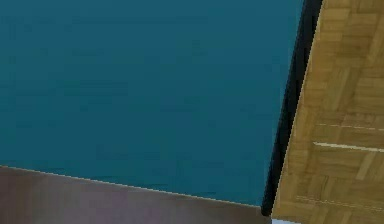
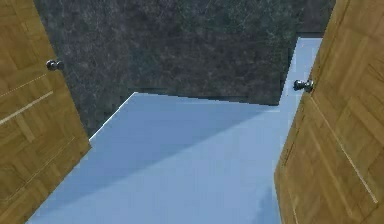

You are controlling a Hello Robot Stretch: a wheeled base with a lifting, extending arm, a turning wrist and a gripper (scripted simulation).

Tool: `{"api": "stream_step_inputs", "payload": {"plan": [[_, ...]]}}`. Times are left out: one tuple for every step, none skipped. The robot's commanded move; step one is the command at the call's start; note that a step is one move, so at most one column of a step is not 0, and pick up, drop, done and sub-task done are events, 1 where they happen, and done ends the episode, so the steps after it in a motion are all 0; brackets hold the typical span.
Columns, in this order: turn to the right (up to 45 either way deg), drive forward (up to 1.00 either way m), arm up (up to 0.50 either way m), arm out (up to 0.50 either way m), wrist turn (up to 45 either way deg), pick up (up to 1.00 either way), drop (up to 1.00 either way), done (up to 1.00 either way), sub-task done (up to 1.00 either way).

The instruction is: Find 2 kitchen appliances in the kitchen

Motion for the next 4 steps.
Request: {"api": "stream_step_inputs", "payload": {"plan": [[-45.0,0.00,0.00,0.00,0.0,0.00,0.00,0.00,0.00],[-39.0,0.00,0.00,0.00,0.0,0.00,0.00,0.00,0.00],[0.0,0.95,0.00,0.00,0.0,0.00,0.00,0.00,0.00],[-45.0,0.00,0.00,0.00,0.0,0.00,0.00,0.00,0.00]]}}
